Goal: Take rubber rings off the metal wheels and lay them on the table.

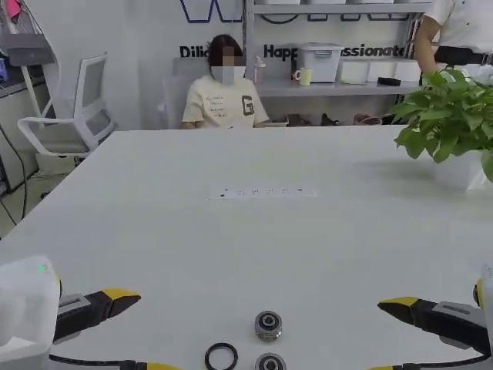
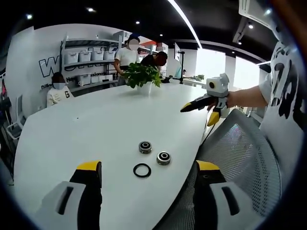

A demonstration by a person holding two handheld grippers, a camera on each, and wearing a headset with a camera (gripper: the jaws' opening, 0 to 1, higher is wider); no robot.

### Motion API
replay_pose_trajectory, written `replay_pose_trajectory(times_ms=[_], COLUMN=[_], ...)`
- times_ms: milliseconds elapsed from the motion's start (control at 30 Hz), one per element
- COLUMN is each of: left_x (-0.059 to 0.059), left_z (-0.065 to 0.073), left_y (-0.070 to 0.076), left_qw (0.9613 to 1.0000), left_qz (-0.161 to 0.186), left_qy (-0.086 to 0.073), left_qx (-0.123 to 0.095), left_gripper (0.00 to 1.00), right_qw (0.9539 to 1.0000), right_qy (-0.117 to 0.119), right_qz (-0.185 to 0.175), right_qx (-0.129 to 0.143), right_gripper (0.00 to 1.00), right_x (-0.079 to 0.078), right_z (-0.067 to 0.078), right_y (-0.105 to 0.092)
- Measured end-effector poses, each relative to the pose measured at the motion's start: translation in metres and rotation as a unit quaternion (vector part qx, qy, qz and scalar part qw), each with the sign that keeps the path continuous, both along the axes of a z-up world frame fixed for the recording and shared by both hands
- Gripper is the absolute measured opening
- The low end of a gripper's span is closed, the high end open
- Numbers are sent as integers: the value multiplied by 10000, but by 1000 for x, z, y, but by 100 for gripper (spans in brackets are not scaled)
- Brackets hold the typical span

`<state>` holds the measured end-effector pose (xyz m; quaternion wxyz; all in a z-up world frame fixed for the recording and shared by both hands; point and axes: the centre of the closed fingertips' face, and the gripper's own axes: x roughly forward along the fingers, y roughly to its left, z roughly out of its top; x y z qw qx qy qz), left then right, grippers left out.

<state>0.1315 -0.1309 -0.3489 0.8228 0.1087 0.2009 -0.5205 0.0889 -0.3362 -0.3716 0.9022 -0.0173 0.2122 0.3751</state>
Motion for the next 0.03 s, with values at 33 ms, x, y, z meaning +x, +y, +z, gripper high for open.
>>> replay_pose_trajectory(times_ms=[33], left_x=[0], left_z=[0], left_y=[0], left_qw=[10000], left_qz=[4], left_qy=[1], left_qx=[-2], left_gripper=[76], right_qw=[10000], right_qy=[-3], right_qz=[-6], right_qx=[-12], right_gripper=[82], right_x=[0], right_z=[0], right_y=[-1])
